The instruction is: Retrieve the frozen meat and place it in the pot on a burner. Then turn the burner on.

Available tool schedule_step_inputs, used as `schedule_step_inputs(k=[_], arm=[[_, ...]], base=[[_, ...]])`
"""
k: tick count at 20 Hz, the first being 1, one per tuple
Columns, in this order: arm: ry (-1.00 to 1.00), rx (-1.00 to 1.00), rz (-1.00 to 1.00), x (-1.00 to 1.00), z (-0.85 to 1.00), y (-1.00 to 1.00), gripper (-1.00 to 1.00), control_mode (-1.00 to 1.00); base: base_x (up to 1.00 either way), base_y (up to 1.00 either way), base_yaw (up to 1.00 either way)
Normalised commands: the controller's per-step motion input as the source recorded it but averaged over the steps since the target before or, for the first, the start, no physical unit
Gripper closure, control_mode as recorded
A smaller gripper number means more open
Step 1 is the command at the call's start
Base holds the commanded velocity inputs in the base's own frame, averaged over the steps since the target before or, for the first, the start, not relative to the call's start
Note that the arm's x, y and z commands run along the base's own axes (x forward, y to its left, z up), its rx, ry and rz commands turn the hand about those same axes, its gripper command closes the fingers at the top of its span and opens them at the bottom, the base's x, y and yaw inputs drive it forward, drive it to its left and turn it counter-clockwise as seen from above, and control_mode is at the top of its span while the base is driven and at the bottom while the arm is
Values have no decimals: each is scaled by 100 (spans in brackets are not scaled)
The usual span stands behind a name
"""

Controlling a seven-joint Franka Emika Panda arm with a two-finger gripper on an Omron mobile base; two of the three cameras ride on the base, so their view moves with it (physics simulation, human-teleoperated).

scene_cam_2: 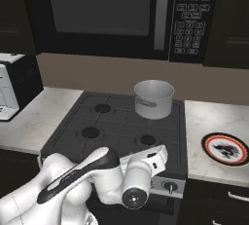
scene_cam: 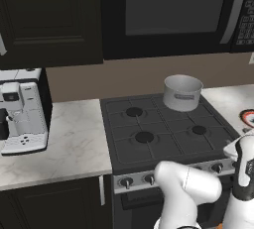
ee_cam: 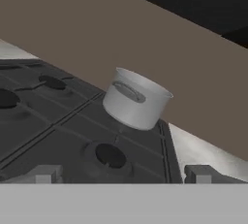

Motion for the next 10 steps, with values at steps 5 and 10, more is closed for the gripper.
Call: schedule_step_inputs(k=[5,10], arm=[[-3,7,-1,-97,-7,-3,-100,-100],[-2,7,0,-81,-14,0,-100,-100]], base=[[0,0,0],[0,0,0]])
